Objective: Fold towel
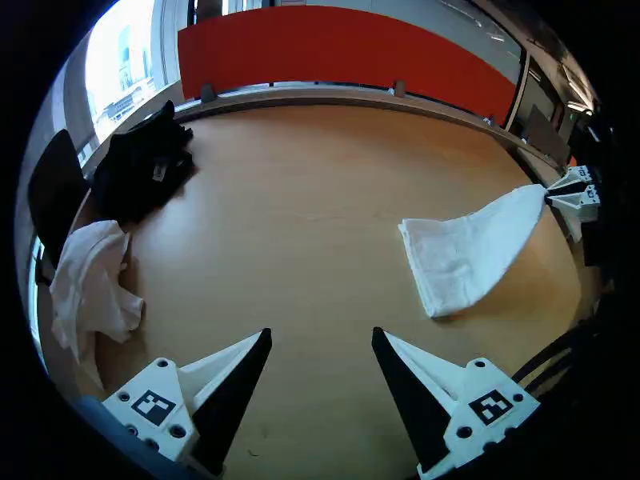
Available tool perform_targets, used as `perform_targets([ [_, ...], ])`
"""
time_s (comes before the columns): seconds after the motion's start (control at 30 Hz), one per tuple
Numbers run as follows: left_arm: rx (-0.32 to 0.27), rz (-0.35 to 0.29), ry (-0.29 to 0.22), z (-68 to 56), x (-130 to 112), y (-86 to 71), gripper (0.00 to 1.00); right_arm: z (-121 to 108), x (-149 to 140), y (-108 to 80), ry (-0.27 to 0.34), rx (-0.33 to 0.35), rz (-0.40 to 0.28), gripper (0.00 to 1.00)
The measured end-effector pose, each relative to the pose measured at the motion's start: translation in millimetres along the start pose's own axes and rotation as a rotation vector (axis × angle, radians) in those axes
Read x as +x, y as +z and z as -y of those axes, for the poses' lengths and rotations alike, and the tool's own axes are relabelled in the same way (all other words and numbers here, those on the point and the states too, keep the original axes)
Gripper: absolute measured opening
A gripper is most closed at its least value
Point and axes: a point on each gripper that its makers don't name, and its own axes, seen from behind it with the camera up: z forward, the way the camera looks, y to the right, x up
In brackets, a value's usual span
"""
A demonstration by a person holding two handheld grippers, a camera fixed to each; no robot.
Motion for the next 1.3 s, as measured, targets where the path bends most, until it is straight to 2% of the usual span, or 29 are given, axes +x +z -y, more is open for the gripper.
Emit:
perform_targets([
  [0.27,-0.002,-0.004,-0.006,0.7,0,-2.3,0.93,5,12,0.8,-0.017,0.007,-0.007,0.05],
  [0.87,-0.012,-0.039,-0.025,0.4,13,-13.7,0.93,66,51,44.5,-0.117,0.117,-0.039,0.05],
  [1.07,-0.014,-0.041,-0.029,0.0,12,-15.9,0.93,72,57,52.3,-0.148,0.128,-0.036,0.05],
  [1.3,-0.013,-0.037,-0.031,2.0,9,-17.3,0.93,69,57,50.9,-0.157,0.125,-0.032,0.05],
])
